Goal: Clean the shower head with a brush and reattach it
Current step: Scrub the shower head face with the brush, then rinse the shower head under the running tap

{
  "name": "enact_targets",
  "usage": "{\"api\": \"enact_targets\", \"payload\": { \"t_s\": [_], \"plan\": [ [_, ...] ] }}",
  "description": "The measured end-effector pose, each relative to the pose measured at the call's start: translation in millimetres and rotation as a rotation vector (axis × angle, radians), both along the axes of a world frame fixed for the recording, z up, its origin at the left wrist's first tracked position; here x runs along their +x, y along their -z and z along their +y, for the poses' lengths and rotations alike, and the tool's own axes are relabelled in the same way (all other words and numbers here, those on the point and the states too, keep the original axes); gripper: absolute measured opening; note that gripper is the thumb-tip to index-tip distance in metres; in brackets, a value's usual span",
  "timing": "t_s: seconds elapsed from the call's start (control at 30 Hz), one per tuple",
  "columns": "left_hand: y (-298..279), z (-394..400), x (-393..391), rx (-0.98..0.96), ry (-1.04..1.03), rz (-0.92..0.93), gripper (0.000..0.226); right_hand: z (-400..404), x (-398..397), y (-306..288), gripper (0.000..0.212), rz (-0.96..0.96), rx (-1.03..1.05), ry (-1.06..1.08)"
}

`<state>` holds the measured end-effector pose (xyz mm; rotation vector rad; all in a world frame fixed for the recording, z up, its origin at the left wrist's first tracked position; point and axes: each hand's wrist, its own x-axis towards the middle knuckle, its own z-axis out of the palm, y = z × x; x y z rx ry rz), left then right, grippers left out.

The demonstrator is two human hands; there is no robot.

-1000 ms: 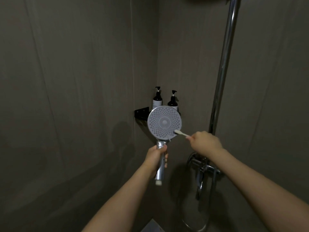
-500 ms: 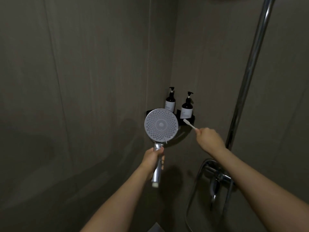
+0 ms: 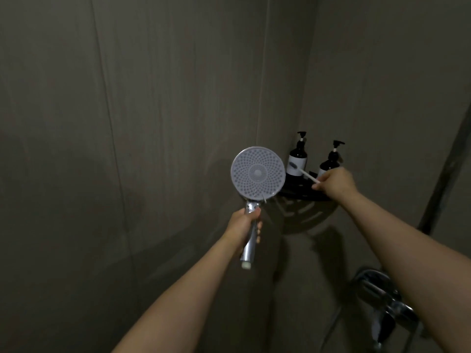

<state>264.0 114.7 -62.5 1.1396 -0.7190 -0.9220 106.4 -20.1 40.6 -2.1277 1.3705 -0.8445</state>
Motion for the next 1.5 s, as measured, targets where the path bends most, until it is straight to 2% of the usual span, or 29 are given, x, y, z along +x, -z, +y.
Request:
{"api": "enact_targets", "payload": {
  "t_s": [0.1, 0.17, 0.3, 0.33, 0.53, 0.77, 1.1, 1.23, 1.33, 1.5],
  "plan": [
    [-3, -27, 10, -0.018, -0.049, -0.004, 0.026, -36, 20, -1, 0.024, -0.166, 0.020, -0.039],
    [-2, -48, 16, -0.027, -0.091, 0.016, 0.026, -66, 39, 0, 0.023, -0.198, 0.051, -0.056],
    [-1, -89, 25, -0.031, -0.160, 0.055, 0.026, -121, 79, 3, 0.016, -0.037, 0.187, -0.083],
    [-1, -97, 27, -0.032, -0.173, 0.059, 0.026, -134, 87, 7, 0.020, -0.017, 0.198, -0.097],
    [0, -127, 42, -0.031, -0.249, 0.057, 0.025, -181, 115, 34, 0.029, -0.002, 0.219, -0.117],
    [3, -135, 49, -0.015, -0.323, 0.039, 0.026, -187, 108, 50, 0.028, 0.023, 0.345, -0.157],
    [0, -132, 38, -0.007, -0.292, 0.024, 0.023, -178, 99, 49, 0.034, 0.168, 0.229, -0.089],
    [2, -126, 38, 0.007, -0.288, 0.019, 0.022, -162, 105, 39, 0.033, 0.290, 0.299, -0.081],
    [2, -123, 38, 0.005, -0.287, 0.032, 0.023, -159, 106, 38, 0.034, 0.312, 0.297, -0.078],
    [3, -117, 34, -0.004, -0.265, 0.031, 0.025, -153, 105, 36, 0.017, 0.322, 0.284, -0.063]
  ]
}}
